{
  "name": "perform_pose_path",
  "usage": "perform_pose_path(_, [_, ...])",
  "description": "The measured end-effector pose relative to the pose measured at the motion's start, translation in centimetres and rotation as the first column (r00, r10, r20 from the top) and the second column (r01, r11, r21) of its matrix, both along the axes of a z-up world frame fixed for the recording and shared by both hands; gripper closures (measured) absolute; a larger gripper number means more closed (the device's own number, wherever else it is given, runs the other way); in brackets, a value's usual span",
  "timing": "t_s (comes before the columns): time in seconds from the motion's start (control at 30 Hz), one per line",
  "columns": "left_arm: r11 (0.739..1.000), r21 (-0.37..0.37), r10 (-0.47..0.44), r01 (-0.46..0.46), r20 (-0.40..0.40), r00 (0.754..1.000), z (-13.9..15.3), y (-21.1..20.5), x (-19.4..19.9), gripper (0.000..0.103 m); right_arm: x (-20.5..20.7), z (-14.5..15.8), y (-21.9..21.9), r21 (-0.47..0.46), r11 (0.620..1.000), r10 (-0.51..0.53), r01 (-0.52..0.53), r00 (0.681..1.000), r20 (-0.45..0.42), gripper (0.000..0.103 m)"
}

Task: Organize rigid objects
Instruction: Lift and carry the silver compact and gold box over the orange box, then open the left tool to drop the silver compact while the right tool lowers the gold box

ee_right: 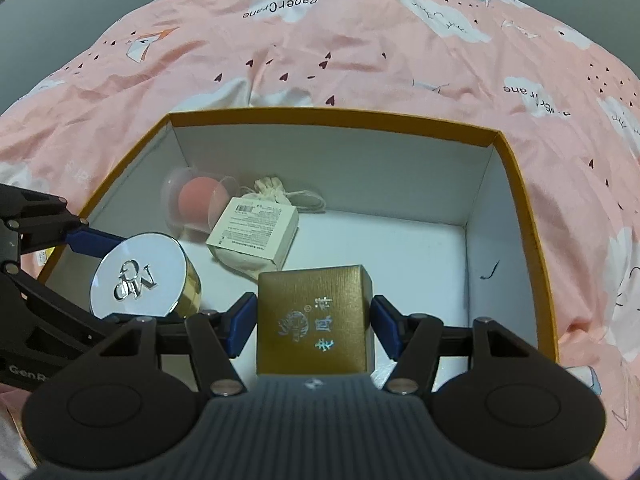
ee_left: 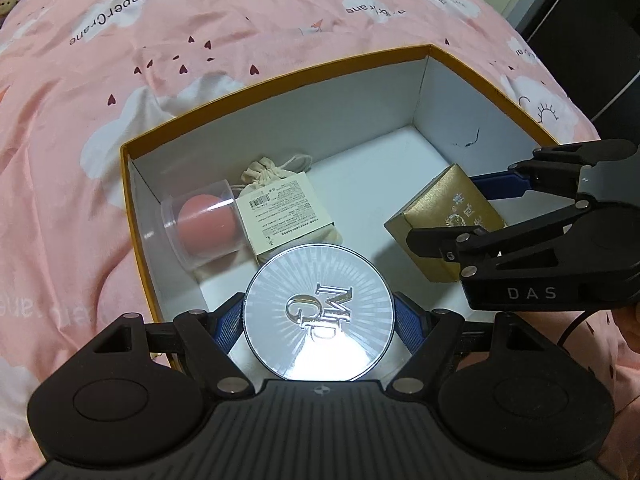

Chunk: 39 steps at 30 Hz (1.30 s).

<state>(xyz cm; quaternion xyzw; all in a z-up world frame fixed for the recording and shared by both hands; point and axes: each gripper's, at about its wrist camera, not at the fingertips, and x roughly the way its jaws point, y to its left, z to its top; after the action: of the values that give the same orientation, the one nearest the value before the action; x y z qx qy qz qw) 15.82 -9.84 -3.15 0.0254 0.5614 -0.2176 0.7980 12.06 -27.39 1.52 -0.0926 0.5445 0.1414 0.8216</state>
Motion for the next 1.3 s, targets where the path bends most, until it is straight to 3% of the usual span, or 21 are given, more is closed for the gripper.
perform_pose_path(0.47, [1.0,0.012,-0.004,0.003,0.019,1.0,0.0,0.0,0.0,0.012,0.3,-1.0,0.3,-0.009,1.0,0.012,-0.012,0.999,-0.031,0.041])
perform_pose_path(0.73, [1.0,-0.028,0.01,-0.008,0.05,0.999,0.5,0.5,-0.3,0.007,0.6,-1.3,0.1,-0.02,1.0,0.0,0.0,0.999,-0.035,0.041])
perform_pose_path(0.9, [0.988,-0.142,0.076,-0.055,0.145,0.986,2.6,2.1,-1.4,0.013,0.6,-1.3,0.4,-0.023,1.0,-0.004,0.003,0.999,-0.036,0.041])
perform_pose_path(1.03, [0.974,-0.172,0.185,-0.15,0.212,0.96,3.7,4.2,-2.2,0.021,0.6,-1.6,0.9,-0.036,0.999,0.001,-0.003,0.999,-0.047,0.041])
perform_pose_path(1.17, [0.952,-0.181,0.284,-0.246,0.229,0.931,3.9,6.3,-2.4,0.027,0.9,-2.3,1.7,-0.061,0.998,0.008,-0.012,0.997,-0.076,0.042])
perform_pose_path(1.3, [0.933,-0.185,0.343,-0.308,0.197,0.919,3.4,7.9,-2.2,0.028,1.2,-2.7,2.8,-0.067,0.998,0.015,-0.022,0.995,-0.102,0.042])
